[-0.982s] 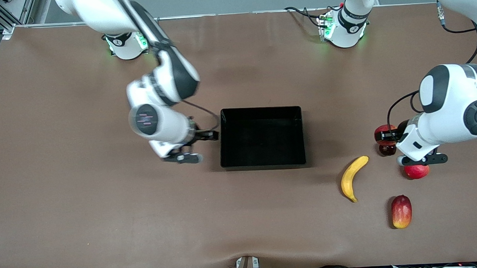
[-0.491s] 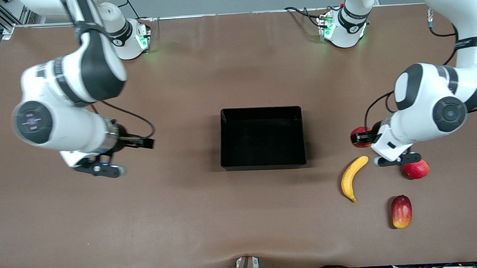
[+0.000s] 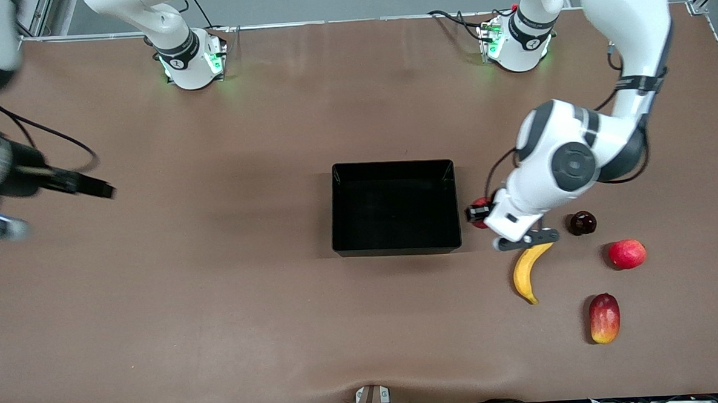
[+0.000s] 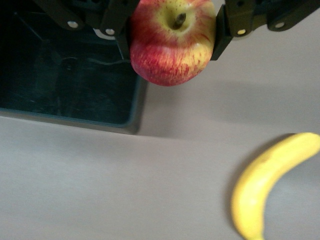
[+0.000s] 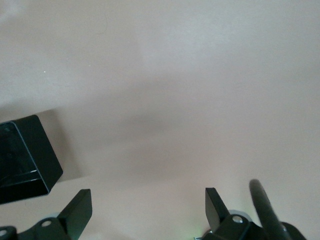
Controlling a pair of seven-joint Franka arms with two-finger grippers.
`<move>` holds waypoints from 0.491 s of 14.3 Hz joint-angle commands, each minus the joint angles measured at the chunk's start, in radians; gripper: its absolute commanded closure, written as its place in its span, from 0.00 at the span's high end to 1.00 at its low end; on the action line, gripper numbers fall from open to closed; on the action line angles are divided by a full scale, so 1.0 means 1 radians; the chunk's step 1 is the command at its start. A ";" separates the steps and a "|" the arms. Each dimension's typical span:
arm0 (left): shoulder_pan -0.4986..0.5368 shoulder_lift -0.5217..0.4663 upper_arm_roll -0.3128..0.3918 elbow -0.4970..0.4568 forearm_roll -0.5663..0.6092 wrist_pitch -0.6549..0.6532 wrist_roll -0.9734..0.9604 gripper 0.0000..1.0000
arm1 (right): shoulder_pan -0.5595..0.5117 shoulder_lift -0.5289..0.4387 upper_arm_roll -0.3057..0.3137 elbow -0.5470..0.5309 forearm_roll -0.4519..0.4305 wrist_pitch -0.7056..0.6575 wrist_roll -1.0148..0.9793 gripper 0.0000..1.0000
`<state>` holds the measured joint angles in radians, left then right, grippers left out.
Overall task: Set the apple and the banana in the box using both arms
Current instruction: 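Carry the apple into the black tray and open the left gripper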
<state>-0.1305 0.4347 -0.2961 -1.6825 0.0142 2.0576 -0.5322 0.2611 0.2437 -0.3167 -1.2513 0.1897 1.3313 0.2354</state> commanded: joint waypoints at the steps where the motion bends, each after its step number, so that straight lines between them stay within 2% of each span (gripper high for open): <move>1: -0.044 -0.008 0.003 0.000 0.003 0.024 -0.014 0.00 | -0.030 -0.141 0.019 -0.125 -0.056 0.009 -0.092 1.00; 3: -0.104 -0.007 0.006 -0.025 0.003 0.070 -0.034 0.00 | -0.026 -0.210 0.022 -0.181 -0.140 0.000 -0.104 1.00; 5: -0.150 -0.014 0.006 -0.104 0.039 0.165 -0.086 0.00 | -0.031 -0.277 0.022 -0.293 -0.145 0.052 -0.107 1.00; 7: -0.175 -0.008 0.003 -0.169 0.095 0.264 -0.133 0.00 | -0.034 -0.305 0.019 -0.344 -0.144 0.086 -0.139 1.00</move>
<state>-0.2856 0.4392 -0.2972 -1.7760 0.0644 2.2338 -0.6205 0.2303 0.0048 -0.3094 -1.4873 0.0715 1.3666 0.1275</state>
